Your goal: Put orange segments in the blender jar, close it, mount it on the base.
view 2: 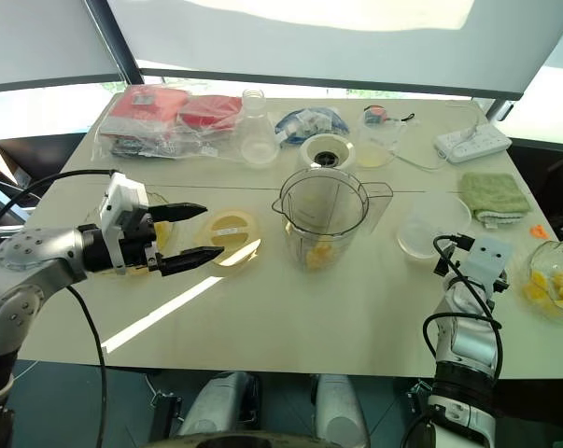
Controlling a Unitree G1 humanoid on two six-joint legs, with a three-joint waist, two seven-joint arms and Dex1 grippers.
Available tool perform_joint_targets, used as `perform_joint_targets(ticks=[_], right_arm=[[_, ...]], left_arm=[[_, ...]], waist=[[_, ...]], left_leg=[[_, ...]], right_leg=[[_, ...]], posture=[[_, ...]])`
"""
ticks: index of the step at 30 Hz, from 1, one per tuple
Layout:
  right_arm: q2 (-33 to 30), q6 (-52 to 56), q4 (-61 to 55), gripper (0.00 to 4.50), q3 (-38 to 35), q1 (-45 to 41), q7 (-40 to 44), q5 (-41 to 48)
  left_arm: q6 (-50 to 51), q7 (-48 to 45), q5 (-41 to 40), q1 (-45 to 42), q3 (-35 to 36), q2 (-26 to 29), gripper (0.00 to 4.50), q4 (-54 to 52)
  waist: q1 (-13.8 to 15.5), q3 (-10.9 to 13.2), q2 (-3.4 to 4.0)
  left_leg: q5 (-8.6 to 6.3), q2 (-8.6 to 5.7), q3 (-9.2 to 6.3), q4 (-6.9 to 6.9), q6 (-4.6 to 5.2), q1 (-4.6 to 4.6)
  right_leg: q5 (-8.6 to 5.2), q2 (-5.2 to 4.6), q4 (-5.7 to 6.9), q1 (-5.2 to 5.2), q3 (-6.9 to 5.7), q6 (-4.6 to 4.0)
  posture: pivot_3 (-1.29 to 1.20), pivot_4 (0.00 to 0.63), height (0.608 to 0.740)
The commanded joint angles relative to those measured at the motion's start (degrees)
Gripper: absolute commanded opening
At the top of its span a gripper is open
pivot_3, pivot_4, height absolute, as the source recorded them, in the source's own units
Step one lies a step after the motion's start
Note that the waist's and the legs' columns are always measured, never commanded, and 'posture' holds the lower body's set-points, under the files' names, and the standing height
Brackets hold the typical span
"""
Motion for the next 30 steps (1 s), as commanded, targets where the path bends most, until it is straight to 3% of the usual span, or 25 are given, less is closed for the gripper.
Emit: perform_joint_targets(ticks=[1, 12, 19, 23, 27, 30], right_arm=[[0.21, 1.13, -5.93, 4.44, -0.45, 2.19, -0.64, -0.67], [-0.73, 2.31, -27.86, 4.44, 2.69, 12.51, 7.58, 1.26], [-4.78, 9.5, -41.08, 4.44, -2.6, 20.46, 18.53, 11.14], [-4.87, 10.9, -48.92, 4.44, -8.03, 27.29, 23.25, 19.28], [-4.22, 12.01, -56.59, 4.44, -14.45, 40.63, 32.05, 36.95], [-6.45, 13.33, -58.9, 4.44, -14.77, 47.38, 34.14, 41.93]], left_arm=[[-1.49, -0.63, 0.59, -1.45, -0.6, -0.19, 4.5, -0.05], [-6.46, -4.37, 5.93, -4.34, -2.87, -0.19, 4.5, 9.35], [-17.18, -10.3, 19.16, -13.31, -10.27, 1.81, 4.5, 28.11], [-22.29, -15.27, 26.45, -20.32, -16.54, 1.34, 4.5, 39.92], [-32.8, -21.27, 34.5, -32.16, -23.62, -3.84, 4.5, 56.79], [-37.49, -23.29, 41.82, -39.69, -28.92, -6.8, 4.5, 69.23]], waist=[[0.05, 0.0, 0.0], [0.0, 0.0, 0.0], [0.46, 0.0, -0.01], [0.55, 0.0, -0.02], [1.17, 0.0, -0.14], [1.31, -0.07, -0.34]], left_leg=[[0.0, 0.0, 0.0, 0.0, 0.0, 0.0], [0.0, 0.02, -0.02, -0.01, 0.0, 0.02], [0.0, 0.01, -0.01, -0.02, 0.0, -0.01], [-0.01, -0.02, 0.0, -0.02, 0.01, -0.06], [-0.01, -0.01, -0.05, -0.02, 0.01, -0.09], [-0.01, 0.01, -0.05, 0.0, 0.02, -0.09]], right_leg=[[0.0, 0.0, -0.01, 0.0, 0.0, 0.0], [-0.01, 0.02, 0.0, 0.0, -0.02, 0.0], [-0.02, 0.03, -0.03, 0.0, -0.04, 0.0], [-0.02, 0.01, -0.16, 0.02, -0.06, 0.02], [-0.02, 0.02, -0.17, 0.04, -0.12, 0.03], [-0.02, 0.07, -0.21, 0.06, -0.13, 0.02]], posture=[[0.0, 0.15, 0.74], [0.0, 0.15, 0.74], [0.0, 0.15, 0.74], [0.0, 0.15, 0.74], [0.0, 0.15, 0.74], [0.0, 0.15, 0.74]])
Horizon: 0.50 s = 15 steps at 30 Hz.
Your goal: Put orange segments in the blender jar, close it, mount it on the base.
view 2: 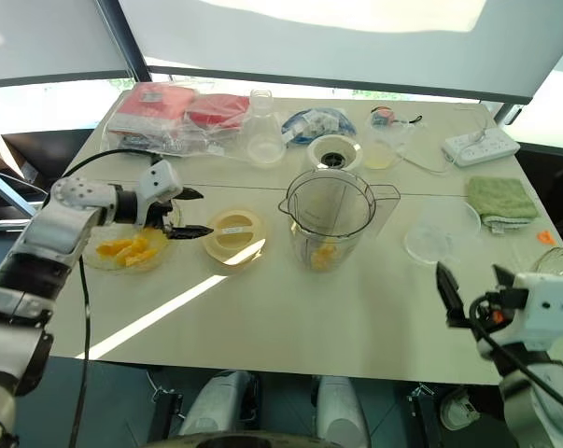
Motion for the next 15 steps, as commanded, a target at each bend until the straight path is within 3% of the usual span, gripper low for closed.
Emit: perform_joint_targets(ticks=[1, 9, 15], right_arm=[[-1.59, 0.73, -3.88, 4.44, -1.25, 3.81, 1.11, 4.48], [-5.79, -6.03, -7.21, 4.44, 11.92, 7.6, -3.44, 7.63], [-11.43, -9.8, -7.21, 4.44, 12.71, 7.85, -5.88, 7.64]], left_arm=[[-5.81, -1.23, 8.16, -6.06, -4.74, -1.65, 4.5, 10.23], [-15.16, -2.56, 13.48, -16.29, -4.84, -10.82, 4.5, 30.82], [-16.98, -3.31, 16.29, -18.48, -4.81, -14.4, 4.5, 36.8]], waist=[[-0.41, -0.04, -0.11], [-0.26, -0.05, -0.31], [0.17, -0.08, -0.39]], left_leg=[[-0.01, 0.02, 0.06, 0.01, 0.01, 0.02], [-0.03, 0.03, 0.01, 0.02, 0.05, -0.34], [-0.06, -0.05, -0.06, 0.1, 0.1, -0.7]], right_leg=[[0.01, -0.03, -0.04, 0.0, 0.03, -0.01], [0.01, -0.1, -0.09, -0.29, -0.03, -0.01], [0.02, -0.09, -0.09, -0.55, -0.08, 0.04]], posture=[[0.0, 0.15, 0.74], [0.0, 0.15, 0.74], [0.0, 0.15, 0.74]])
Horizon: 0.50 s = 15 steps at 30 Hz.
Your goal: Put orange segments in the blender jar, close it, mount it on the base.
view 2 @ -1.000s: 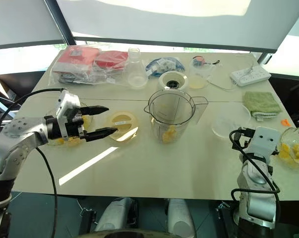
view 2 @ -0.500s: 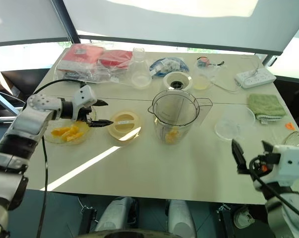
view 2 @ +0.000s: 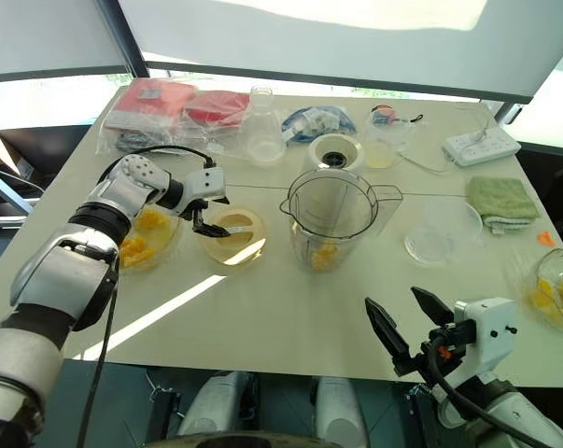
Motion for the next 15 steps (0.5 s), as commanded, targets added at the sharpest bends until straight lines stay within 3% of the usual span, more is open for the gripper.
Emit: perform_joint_targets(ticks=[1, 10, 13, 15], right_arm=[[-1.81, -2.63, -1.66, 4.44, -1.21, 0.17, -1.65, 1.06], [-2.9, -3.53, -1.66, 4.44, 0.02, -0.39, -3.23, -0.43], [-2.99, -3.14, -1.66, 4.5, 0.69, -1.22, -3.75, -0.78], [-2.97, -2.6, -1.63, 4.5, 0.66, -1.72, -3.86, -1.04]], left_arm=[[-1.86, -0.33, 2.22, -1.89, 0.27, -0.74, 4.5, 1.65], [-1.65, 3.49, 6.15, 1.31, -0.1, -4.39, 4.5, 4.44], [-1.72, 5.05, 7.42, 1.93, -0.48, -4.76, 3.63, 4.9], [-1.77, 4.94, 7.79, 2.07, -0.25, -4.83, 2.64, 5.01]], waist=[[0.08, -0.01, -0.12], [0.07, -0.19, -0.27], [0.03, -0.26, -0.29], [0.02, -0.32, -0.33]], left_leg=[[0.0, -0.01, -0.01, 0.01, 0.0, -0.01], [0.0, 0.01, -0.13, 0.08, 0.01, 0.09], [0.0, 0.02, -0.13, 0.08, 0.01, 0.29], [0.0, 0.03, -0.12, 0.09, 0.01, 0.31]], right_leg=[[0.0, 0.0, 0.0, 0.0, 0.0, 0.0], [0.0, -0.01, 0.03, 0.17, -0.06, 0.0], [-0.01, -0.02, 0.03, 0.35, -0.06, -0.01], [0.0, -0.02, 0.05, 0.36, -0.06, -0.02]], posture=[[0.0, 0.15, 0.74], [0.0, 0.15, 0.74], [0.0, 0.15, 0.74], [0.0, 0.15, 0.74]])
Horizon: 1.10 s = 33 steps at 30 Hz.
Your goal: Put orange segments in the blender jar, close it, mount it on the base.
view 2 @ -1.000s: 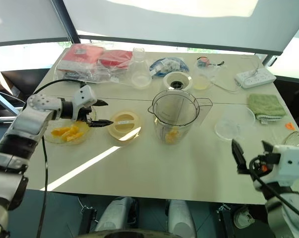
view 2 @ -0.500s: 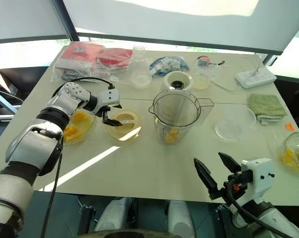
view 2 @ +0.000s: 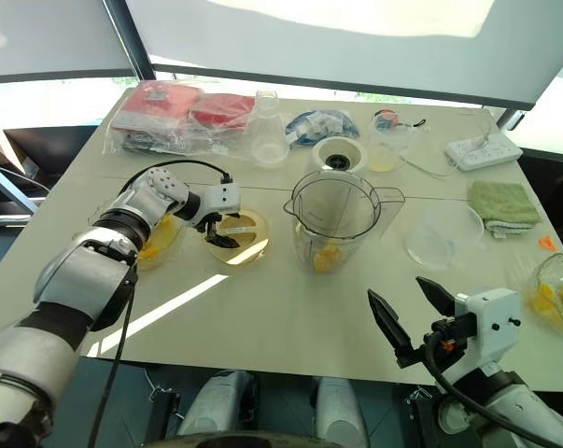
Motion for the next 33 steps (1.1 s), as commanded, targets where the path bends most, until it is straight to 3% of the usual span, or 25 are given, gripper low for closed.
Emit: perform_joint_targets(ticks=[1, 3, 5, 8, 15, 21, 27, 33], right_arm=[[-0.03, 0.1, -1.57, 4.5, -0.22, -0.67, -0.23, -0.42], [-0.26, 0.51, -1.04, 4.5, -0.33, -1.15, 0.07, -0.48], [-0.4, 0.95, -0.62, 4.5, -0.13, -1.67, 0.36, -0.79], [-0.41, 1.51, 0.54, 4.5, 0.51, -3.17, 0.62, -1.42], [-0.07, 2.82, 3.64, 4.5, 1.8, -6.13, 1.72, -2.78], [0.29, 4.04, 6.86, 4.5, 2.19, -10.97, 0.38, -4.54], [-0.67, 8.05, 10.45, 4.5, 3.3, -18.37, -1.32, -4.95], [0.28, 11.75, 11.97, 4.5, 3.18, -23.21, -4.49, -4.43]], left_arm=[[-0.02, 0.29, 1.98, 0.63, -0.29, -0.08, 2.12, 0.74], [-0.78, 0.25, 2.04, 0.69, 0.03, -0.06, 1.03, 0.61], [-1.89, 0.91, 2.14, 0.74, 0.29, 0.12, 0.24, 0.38], [-3.15, 0.64, 0.62, -0.05, 2.09, 0.5, 0.25, -0.23], [-5.96, -5.88, -5.96, -10.85, 10.36, 4.57, 0.25, -2.89], [1.39, -11.97, -8.89, -25.11, 14.71, 6.64, 0.25, -2.66], [9.88, -18.64, -12.53, -34.91, 17.95, 2.11, 0.25, -2.21], [17.42, -24.73, -12.77, -38.57, 12.09, -6.17, 0.25, -2.52]], waist=[[0.01, -0.07, -0.04], [0.0, -0.09, -0.04], [0.01, -0.13, -0.03], [0.01, -0.12, -0.04], [0.08, -0.06, -0.14], [0.04, -0.06, -0.13], [0.03, -0.05, -0.15], [0.09, -0.06, -0.07]], left_leg=[[0.0, 0.0, 0.0, 0.0, 0.0, 0.03], [0.0, 0.0, 0.01, 0.0, 0.0, 0.1], [0.0, 0.02, 0.02, 0.0, 0.0, 0.14], [0.0, 0.02, 0.02, 0.0, 0.0, 0.15], [0.0, 0.0, -0.05, 0.04, 0.0, -0.22], [-0.05, -0.13, -0.06, 0.05, 0.09, -0.29], [-0.05, -0.23, -0.1, 0.09, 0.1, -0.33], [-0.05, -0.19, -0.12, 0.21, 0.11, -0.28]], right_leg=[[0.0, 0.0, 0.0, 0.02, 0.0, 0.0], [0.0, 0.0, 0.03, 0.07, 0.0, -0.01], [0.0, 0.0, 0.03, 0.1, 0.0, -0.01], [0.0, 0.0, 0.03, 0.11, 0.0, -0.01], [0.02, 0.01, 0.04, -0.17, -0.04, 0.02], [0.1, -0.03, -0.02, -0.17, -0.07, 0.19], [0.01, -0.02, -0.03, -0.16, -0.1, 0.14], [0.0, 0.15, 0.18, -0.16, -0.07, 0.11]], posture=[[0.0, 0.15, 0.74], [0.0, 0.15, 0.74], [0.0, 0.15, 0.74], [0.0, 0.15, 0.74], [0.0, 0.15, 0.74], [0.0, 0.15, 0.74], [0.0, 0.15, 0.74], [0.0, 0.15, 0.74]])
